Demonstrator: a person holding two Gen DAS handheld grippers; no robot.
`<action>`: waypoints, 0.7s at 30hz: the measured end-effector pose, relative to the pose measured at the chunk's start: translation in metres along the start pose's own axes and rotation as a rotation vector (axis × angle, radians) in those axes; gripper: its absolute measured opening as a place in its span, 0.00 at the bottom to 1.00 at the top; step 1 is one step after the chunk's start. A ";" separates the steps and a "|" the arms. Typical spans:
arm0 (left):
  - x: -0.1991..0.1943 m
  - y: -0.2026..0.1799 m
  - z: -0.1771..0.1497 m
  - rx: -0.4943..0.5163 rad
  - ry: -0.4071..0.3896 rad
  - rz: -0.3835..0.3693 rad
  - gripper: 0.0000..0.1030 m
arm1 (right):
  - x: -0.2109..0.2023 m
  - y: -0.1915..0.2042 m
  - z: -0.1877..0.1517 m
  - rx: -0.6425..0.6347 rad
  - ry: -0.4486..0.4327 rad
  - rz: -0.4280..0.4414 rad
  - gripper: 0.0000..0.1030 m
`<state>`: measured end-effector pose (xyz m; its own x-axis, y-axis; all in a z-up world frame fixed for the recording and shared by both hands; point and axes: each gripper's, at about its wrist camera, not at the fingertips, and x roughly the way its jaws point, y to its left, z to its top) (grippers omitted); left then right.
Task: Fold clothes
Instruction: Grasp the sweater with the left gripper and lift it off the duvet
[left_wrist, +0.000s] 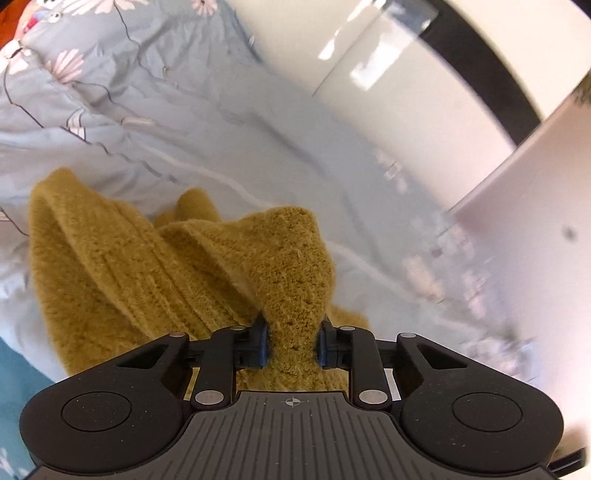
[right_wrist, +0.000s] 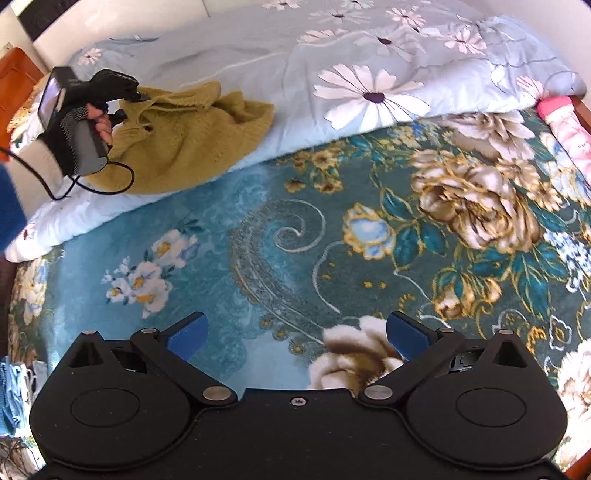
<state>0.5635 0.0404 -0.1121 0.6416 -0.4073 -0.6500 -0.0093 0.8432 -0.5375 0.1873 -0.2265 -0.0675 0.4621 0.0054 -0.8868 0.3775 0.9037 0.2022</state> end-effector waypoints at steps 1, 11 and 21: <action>-0.015 -0.004 0.001 0.000 -0.010 -0.028 0.19 | -0.002 0.002 0.000 -0.005 -0.009 0.012 0.99; -0.177 -0.044 -0.001 0.032 -0.118 -0.261 0.18 | -0.039 0.007 0.000 -0.016 -0.138 0.127 0.99; -0.304 -0.104 -0.085 0.068 -0.078 -0.361 0.18 | -0.099 -0.043 -0.018 -0.003 -0.307 0.258 0.99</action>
<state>0.3043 0.0466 0.0958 0.6510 -0.6566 -0.3809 0.2773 0.6729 -0.6858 0.1111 -0.2583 0.0043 0.7601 0.1042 -0.6414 0.2157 0.8907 0.4003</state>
